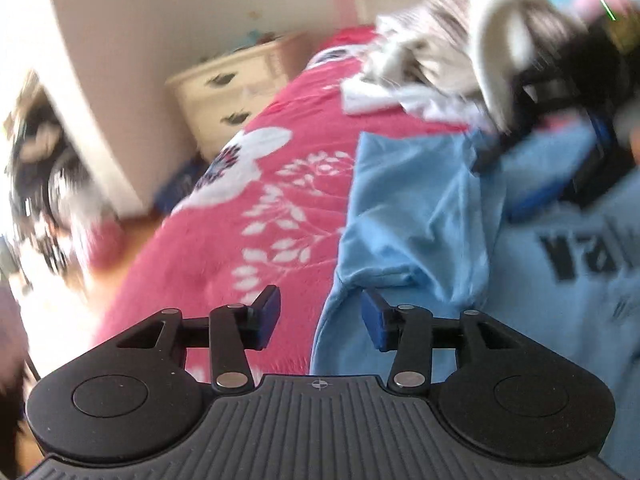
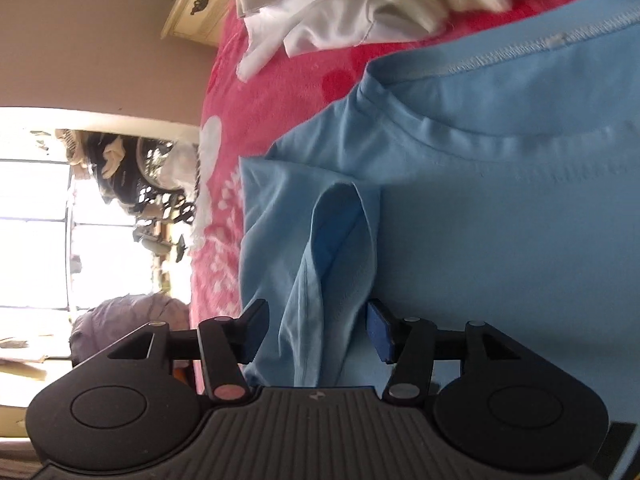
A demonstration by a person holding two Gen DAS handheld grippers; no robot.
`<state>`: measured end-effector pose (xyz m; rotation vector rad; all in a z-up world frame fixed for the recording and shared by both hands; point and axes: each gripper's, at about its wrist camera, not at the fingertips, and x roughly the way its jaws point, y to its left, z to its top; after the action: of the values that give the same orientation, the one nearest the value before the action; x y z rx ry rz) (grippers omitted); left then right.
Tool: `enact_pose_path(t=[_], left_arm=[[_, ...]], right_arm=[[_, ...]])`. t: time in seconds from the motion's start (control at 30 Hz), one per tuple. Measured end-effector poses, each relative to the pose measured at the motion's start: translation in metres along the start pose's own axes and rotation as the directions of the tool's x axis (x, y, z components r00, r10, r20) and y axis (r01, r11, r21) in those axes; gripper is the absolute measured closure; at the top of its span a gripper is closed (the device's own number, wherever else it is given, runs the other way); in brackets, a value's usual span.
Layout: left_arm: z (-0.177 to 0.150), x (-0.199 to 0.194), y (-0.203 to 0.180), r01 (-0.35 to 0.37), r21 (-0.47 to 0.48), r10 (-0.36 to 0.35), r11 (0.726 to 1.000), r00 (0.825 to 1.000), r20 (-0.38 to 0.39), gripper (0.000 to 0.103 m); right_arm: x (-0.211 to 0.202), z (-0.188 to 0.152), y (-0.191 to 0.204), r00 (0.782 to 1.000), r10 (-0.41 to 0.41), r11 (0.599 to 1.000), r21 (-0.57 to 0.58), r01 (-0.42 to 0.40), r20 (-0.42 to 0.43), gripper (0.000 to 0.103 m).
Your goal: Fold clothes
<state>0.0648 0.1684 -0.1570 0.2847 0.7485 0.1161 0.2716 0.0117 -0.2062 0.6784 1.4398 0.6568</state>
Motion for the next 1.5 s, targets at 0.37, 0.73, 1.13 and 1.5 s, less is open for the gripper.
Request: enact_pose_path(t=[0.37, 0.73, 1.13, 1.5], left_arm=[[-0.013, 0.008, -0.015, -0.16, 0.056, 0.155, 0.986, 0.985, 0.078, 0.064], [-0.023, 0.016, 0.031, -0.021, -0.221, 0.028, 0.975, 0.999, 0.03, 0.078], [-0.024, 0.017, 0.026, -0.048, -0.213, 0.056, 0.976, 0.998, 0.032, 0.072], [-0.027, 0.017, 0.027, -0.048, -0.219, 0.059, 0.974, 0.997, 0.043, 0.071]], right_arm=[[0.008, -0.012, 0.006, 0.994, -0.051, 0.998, -0.038, 0.055, 0.098, 0.098], [-0.006, -0.01, 0.007, 0.974, -0.172, 0.959, -0.2, 0.2, 0.148, 0.095], [-0.011, 0.013, 0.088, 0.975, -0.068, 0.789, -0.587, 0.182, 0.211, 0.06], [0.048, 0.028, 0.091, 0.966, -0.157, 0.648, -0.716, 0.259, 0.207, 0.102]])
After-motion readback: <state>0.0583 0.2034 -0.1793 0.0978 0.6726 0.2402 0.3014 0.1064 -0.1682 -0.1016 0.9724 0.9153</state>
